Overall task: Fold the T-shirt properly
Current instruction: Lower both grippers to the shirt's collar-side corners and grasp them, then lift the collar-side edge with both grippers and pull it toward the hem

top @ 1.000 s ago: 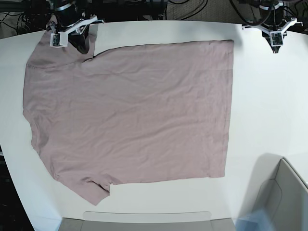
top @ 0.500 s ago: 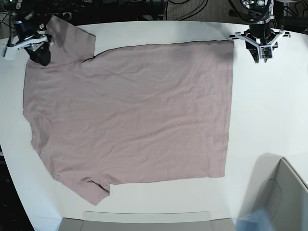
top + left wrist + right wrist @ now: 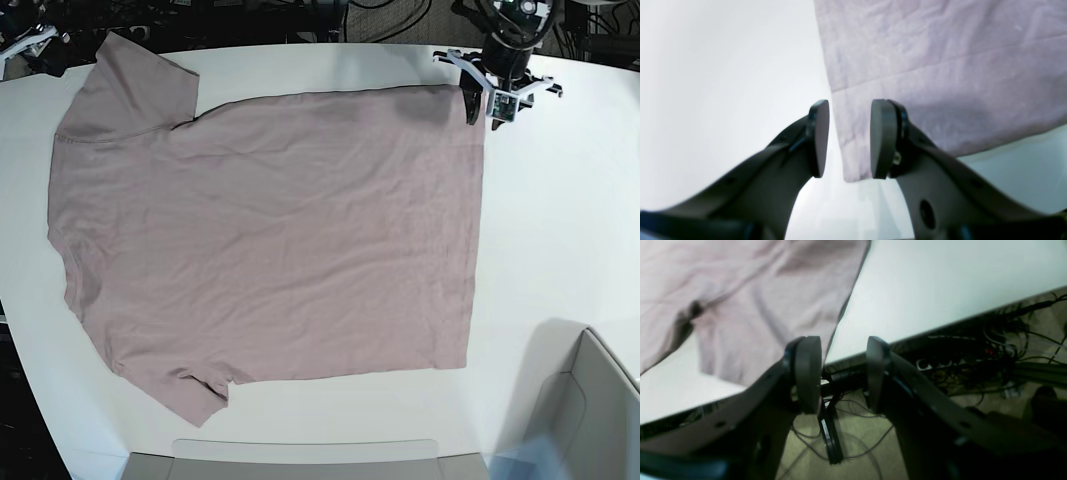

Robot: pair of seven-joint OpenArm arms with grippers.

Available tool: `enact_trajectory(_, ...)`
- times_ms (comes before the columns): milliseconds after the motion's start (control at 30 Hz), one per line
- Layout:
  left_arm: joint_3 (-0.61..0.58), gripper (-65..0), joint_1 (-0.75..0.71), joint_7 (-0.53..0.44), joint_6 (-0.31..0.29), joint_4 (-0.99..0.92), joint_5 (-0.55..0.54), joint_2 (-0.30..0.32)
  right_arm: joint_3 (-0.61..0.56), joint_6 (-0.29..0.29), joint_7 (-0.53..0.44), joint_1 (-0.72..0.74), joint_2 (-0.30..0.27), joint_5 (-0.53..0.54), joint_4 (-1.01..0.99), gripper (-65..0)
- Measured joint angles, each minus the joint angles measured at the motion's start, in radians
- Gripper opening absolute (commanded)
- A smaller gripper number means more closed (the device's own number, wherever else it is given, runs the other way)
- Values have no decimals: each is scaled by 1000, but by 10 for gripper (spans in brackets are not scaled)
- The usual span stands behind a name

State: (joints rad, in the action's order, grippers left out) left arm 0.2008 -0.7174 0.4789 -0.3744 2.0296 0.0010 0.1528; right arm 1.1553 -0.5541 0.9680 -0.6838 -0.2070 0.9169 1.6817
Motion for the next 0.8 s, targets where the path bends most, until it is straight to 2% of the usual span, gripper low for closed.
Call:
enact_trajectory(200,0,-445,23,-1,-3,0,0,0,-61,0,-13,62,-3,-65,-31,-421)
enact_trajectory(367,0,-445,19,0,2,0,0,0,-89,-2,-21,127,-3,-128,-195,-421)
enact_trajectory(500,0,-444,19,0,0,0,0,3,-94,-14,-51,136,-18,-80,-267,-421)
enact_trajectory(633,0,-443,19,0,-2,0,-4,2,-153,-15,-77,156,-33,-75,-285,-421)
enact_trajectory(700,0,-443,19,8,0,0,-81,2,-178,-16,-86,163,-24,-61,-281,-421)
enact_trajectory(800,14,-443,21,87,-1,0,-283,14,-217,-19,-86,165,-16,-18,-282,-421)
